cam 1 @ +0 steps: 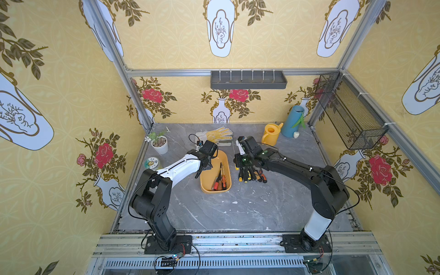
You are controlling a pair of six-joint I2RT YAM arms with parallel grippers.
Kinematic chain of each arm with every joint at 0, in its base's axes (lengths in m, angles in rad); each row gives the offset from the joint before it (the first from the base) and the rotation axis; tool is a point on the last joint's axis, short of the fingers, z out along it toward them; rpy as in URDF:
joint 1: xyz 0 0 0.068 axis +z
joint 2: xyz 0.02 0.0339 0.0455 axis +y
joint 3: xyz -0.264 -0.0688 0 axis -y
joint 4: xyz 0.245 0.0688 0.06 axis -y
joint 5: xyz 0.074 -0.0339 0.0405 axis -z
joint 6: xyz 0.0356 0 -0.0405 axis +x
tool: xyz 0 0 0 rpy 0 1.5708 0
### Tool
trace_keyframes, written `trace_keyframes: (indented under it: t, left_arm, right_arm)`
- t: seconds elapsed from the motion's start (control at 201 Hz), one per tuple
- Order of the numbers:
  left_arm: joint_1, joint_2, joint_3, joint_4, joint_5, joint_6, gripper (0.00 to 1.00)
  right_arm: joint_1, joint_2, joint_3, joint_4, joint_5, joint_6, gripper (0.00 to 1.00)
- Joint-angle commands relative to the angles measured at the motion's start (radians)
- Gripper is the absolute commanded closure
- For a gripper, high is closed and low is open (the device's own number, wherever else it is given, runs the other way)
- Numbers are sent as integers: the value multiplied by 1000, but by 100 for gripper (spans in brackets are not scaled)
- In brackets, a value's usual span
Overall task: Take out the screwdriver from the storage box
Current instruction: Place the screwdriver at the center of the board.
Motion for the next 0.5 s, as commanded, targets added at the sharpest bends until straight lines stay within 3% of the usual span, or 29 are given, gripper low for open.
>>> trace_keyframes:
  t: [0.0, 0.309, 0.498]
  left_arm:
    - [0, -3, -12, 44, -4, -30, 100]
    - [0, -39, -59, 121, -9, -31, 100]
    - [0, -39, -66, 125, -14, -37, 100]
  right_arm:
    - [-20, -6, 4, -116, 75, -31, 100]
    - [-49, 4, 10, -255, 187, -62, 100]
    - [-72, 21, 15, -293, 192, -79, 100]
